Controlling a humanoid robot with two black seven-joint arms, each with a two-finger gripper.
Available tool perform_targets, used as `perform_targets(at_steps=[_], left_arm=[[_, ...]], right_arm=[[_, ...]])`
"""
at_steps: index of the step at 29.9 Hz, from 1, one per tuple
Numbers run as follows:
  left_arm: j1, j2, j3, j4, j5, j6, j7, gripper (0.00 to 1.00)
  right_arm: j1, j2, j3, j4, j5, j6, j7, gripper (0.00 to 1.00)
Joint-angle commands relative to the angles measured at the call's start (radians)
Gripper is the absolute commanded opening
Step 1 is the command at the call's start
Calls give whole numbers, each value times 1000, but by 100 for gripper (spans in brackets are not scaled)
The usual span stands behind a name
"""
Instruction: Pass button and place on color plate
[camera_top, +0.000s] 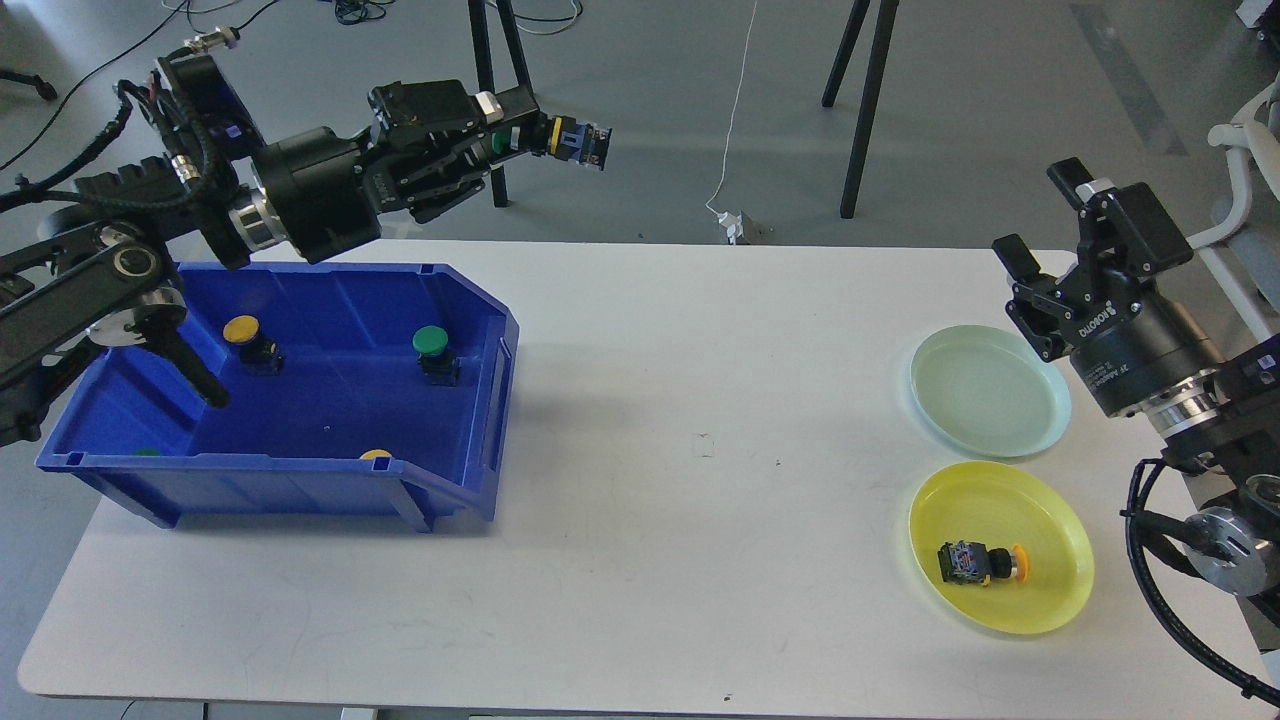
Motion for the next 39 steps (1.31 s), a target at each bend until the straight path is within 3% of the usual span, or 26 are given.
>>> perform_targets(at_steps=[1,8,11,17,23,39], left_arm=[[44,-88,2,38,-7,0,0,4],[54,-123,1,75,-9,0,0,4],[54,-122,1,75,-9,0,0,4],[54,-123,1,77,-9,0,0,5],[54,-125,2,80,-10,0,0,5],[54,-125,4,78,-7,0,0,5]], right_arm=[[133,28,-143,0,32,10,0,96],[397,124,-384,-47,182,17,0,96],[454,177,-429,-83,256,78,0,96],[453,212,-434,-110,401,224,0,96],[447,237,-438,-124,450,292,0,96],[484,353,-489,-238,513,330,0,94]])
